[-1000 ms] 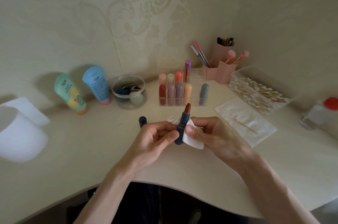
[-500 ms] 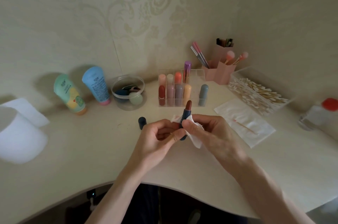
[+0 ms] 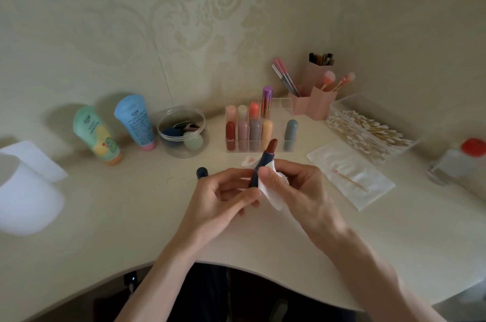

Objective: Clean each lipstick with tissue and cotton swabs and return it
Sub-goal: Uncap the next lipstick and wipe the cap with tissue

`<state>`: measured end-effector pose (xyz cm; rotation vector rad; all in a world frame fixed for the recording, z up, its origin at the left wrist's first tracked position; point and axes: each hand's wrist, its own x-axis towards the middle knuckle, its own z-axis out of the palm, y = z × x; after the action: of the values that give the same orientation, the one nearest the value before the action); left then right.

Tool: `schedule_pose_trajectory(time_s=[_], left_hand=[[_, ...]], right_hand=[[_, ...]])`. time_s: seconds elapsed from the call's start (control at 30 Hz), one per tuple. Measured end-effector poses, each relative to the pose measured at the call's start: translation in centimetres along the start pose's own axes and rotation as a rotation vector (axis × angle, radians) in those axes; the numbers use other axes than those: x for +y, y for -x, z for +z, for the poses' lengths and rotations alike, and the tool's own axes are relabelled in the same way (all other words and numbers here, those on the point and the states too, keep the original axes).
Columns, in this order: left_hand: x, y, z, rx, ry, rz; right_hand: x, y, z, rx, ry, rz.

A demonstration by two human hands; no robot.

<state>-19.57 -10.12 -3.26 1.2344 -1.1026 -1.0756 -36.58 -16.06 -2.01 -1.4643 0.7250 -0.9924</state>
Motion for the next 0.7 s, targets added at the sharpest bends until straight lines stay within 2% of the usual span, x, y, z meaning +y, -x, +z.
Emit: schedule_pose_trajectory(time_s=[0.07,0.17,0.27,0.43,0.57,0.63,0.7], left_hand=[[0.16,0.04,0.03,-0.047,0.041,0.008],[0.24,0.15,0.14,0.068,0.027,0.006],[-0.08,0.1,0.04,0.155,-0.097,0.041],[0.21,0.2,-0.04,-0.071,0.07,0.016],[0.02,0.09,-0.02,0.05,0.026,0.023],[-0.09,0.08,-0.04,0.107,-0.009,0.031],[0.12,0.13,-0.07,0.1,-0.024,0.028]], right_hand=[[-0.13,0.01,-0.1,-0.014,-0.033,-0.001],[0.12,0.09,0.21,-0.018,-0.022,-0.007],[0.32,0.16,0.41,0.033,0.019,-0.003],[-0.28,0.2,-0.12,0.004,0.001,-0.004],[-0.23,0.33,0.3,-0.018,-0.045,-0.008],[0.1,0.23,0.45,0.027,0.011,-0.012],[0.22,0.16,0.34,0.033,0.028,-0.018]])
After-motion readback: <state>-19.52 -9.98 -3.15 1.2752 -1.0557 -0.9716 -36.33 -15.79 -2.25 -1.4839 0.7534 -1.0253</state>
